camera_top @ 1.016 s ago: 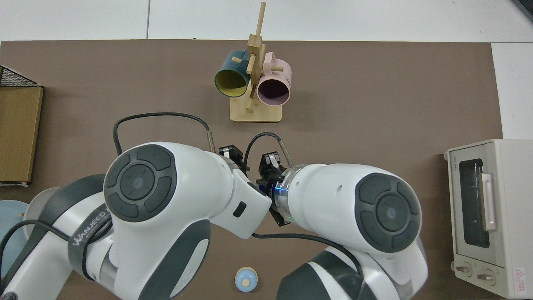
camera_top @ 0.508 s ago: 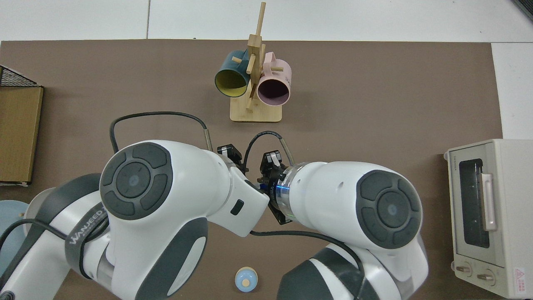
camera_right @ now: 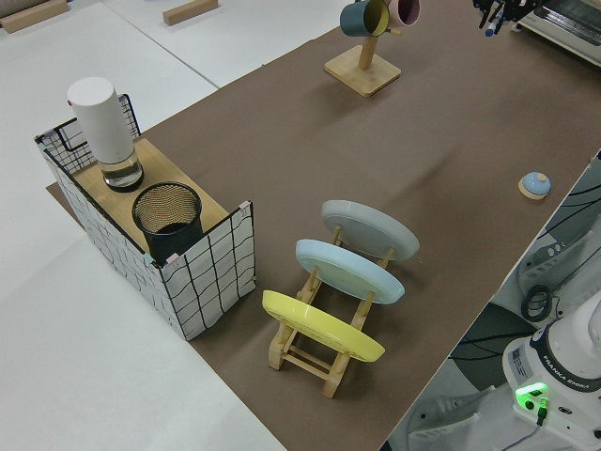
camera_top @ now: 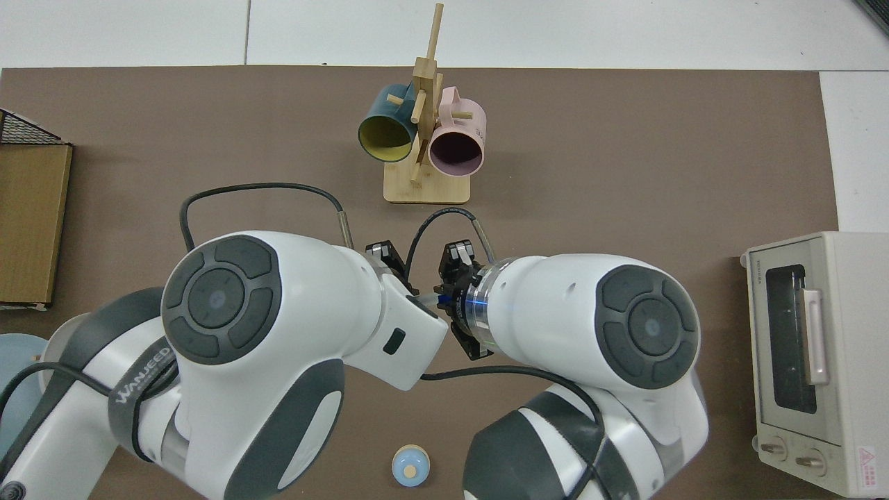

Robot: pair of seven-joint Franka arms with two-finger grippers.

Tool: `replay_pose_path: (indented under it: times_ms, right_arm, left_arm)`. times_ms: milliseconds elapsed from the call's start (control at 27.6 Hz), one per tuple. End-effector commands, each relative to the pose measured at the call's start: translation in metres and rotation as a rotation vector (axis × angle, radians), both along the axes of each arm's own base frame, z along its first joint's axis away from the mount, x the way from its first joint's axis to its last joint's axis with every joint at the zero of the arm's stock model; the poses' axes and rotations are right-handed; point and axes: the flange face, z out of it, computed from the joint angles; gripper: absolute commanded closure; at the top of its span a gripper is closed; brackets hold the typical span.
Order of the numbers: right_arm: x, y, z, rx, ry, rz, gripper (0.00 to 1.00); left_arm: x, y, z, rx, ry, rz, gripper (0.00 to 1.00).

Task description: Put markers into pen holder

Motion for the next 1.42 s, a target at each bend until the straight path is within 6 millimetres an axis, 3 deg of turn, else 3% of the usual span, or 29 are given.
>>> replay_pose_path:
  times_ms: [0, 254, 363, 435, 907, 1016, 1379]
  right_arm:
    - [-0.002, -0.001, -0.001, -0.009, 0.003, 0.043, 1.00]
    - [-0.001, -0.003, -0.001, -0.012, -0.001, 0.057, 0.97]
    - [0.005, -0.014, -0.003, -0.025, 0.000, 0.085, 0.45]
    - [0.010, -0.025, -0.004, -0.035, -0.001, 0.103, 0.00]
    - [0.044, -0.125, -0.012, -0.146, -0.030, 0.493, 0.00]
    - [0.049, -0.145, -0.013, -0.187, -0.039, 0.592, 0.00]
    - [0.060, -0.207, -0.008, -0.251, -0.074, 0.870, 0.00]
  left_arm:
    - [0.007, 0.008, -0.003, -0.005, -0.025, 0.007, 1.00]
    - [0.013, 0.016, -0.003, -0.004, -0.024, 0.031, 1.00]
    - [0.016, 0.021, -0.004, -0.004, -0.022, 0.042, 1.00]
    - [0.017, 0.023, -0.004, -0.004, -0.022, 0.044, 1.00]
    - [0.039, 0.057, -0.008, 0.003, -0.019, 0.109, 1.00]
    - [0.048, 0.076, -0.010, 0.010, -0.016, 0.146, 1.00]
    - [0.066, 0.114, -0.014, 0.120, -0.064, 0.181, 1.00]
